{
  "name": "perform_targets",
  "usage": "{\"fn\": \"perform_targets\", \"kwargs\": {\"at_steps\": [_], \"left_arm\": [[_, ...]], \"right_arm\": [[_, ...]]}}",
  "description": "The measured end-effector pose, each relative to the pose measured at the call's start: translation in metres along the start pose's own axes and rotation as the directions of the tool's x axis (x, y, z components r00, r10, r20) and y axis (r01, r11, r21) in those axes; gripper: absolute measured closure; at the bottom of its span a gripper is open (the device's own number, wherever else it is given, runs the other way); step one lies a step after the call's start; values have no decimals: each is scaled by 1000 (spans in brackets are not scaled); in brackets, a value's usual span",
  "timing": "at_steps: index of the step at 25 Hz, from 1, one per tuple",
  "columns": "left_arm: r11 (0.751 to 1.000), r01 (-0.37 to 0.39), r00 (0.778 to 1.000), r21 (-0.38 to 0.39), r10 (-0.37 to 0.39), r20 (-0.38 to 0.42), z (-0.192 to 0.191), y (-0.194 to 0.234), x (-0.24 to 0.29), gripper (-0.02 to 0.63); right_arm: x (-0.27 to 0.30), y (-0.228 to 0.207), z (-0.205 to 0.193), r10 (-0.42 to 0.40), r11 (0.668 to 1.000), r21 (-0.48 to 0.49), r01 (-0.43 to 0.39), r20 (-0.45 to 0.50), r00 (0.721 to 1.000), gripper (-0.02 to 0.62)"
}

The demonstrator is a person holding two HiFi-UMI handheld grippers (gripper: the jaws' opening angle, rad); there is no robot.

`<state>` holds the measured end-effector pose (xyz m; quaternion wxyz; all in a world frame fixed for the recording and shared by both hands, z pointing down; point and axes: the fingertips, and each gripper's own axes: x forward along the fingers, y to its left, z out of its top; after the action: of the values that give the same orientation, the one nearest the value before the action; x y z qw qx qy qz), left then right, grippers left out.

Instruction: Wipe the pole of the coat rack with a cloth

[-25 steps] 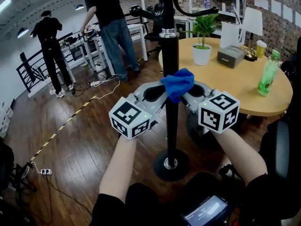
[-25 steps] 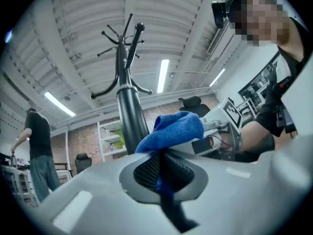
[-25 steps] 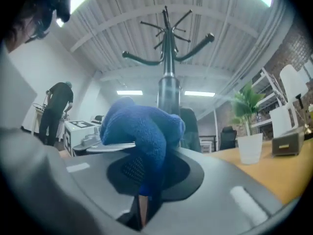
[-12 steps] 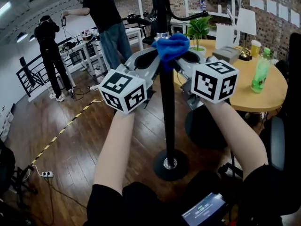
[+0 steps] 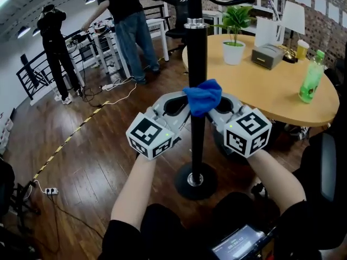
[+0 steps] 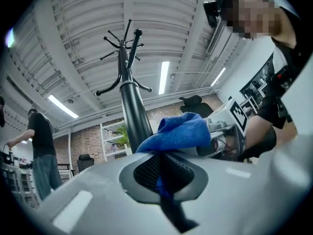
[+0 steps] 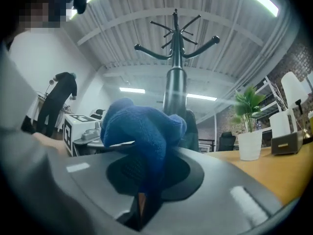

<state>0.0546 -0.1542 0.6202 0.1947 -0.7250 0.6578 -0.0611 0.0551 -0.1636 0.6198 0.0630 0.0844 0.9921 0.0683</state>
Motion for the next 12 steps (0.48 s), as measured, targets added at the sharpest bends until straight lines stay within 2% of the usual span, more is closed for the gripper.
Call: {"fn": "perform_targets", "kwargs": {"at_steps": [6, 12], "left_arm": [[997, 45, 997, -63, -49, -62, -99, -35, -18, 601], [975, 110, 973, -195, -146, -178, -213, -82, -36, 601]], "right_arm": [[-8, 18, -107, 31, 999, 14, -29, -135, 990, 541], [-23, 37, -230, 69, 997, 63, -52, -308, 949, 541]]}}
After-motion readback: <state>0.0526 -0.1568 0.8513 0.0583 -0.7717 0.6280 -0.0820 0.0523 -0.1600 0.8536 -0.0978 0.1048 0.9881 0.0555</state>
